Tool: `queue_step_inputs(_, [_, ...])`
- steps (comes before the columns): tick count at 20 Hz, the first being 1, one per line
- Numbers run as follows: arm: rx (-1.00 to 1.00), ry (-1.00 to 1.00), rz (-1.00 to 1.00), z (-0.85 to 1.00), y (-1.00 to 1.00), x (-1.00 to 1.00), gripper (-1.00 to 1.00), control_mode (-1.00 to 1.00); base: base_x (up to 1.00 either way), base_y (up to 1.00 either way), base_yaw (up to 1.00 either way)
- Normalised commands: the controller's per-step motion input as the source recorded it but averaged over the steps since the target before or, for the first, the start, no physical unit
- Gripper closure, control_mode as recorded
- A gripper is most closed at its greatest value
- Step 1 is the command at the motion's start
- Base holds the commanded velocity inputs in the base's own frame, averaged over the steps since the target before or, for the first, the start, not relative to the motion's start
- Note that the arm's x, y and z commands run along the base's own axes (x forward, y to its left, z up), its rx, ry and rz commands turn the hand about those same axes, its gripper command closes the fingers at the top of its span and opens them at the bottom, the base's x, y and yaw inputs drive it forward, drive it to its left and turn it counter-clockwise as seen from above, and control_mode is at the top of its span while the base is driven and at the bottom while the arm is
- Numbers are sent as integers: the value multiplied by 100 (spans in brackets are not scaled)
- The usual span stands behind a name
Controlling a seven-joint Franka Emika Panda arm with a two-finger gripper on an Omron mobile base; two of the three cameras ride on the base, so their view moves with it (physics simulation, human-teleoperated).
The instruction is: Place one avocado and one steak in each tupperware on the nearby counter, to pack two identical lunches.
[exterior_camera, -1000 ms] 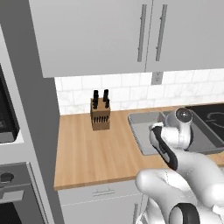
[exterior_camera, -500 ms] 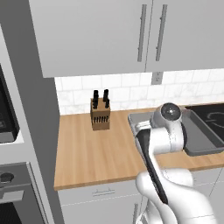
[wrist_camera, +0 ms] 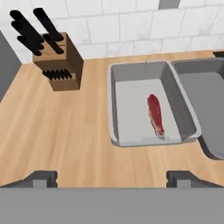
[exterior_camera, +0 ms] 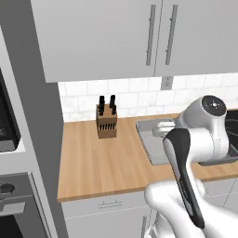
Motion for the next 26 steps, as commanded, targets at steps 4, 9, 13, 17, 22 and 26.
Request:
queue_step_inputs(4, [0,-11,0,-45,-22,-14,-100,-100,0,0,0])
queue_step_inputs(9, [-5,-10,0,-46,-14,0,-100,-100,0,0,0])
queue_step_inputs(13, [-3,-1,0,-20,0,0,-100,-100,0,0,0])
queue_step_inputs(17, [0,0,0,0,0,0,-100,-100,0,0,0])
queue_step_inputs(22, [0,0,0,0,0,0,-100,100,-21,0,2])
queue_step_inputs(26, [0,0,0,0,0,0,-100,100,-81,17,14])
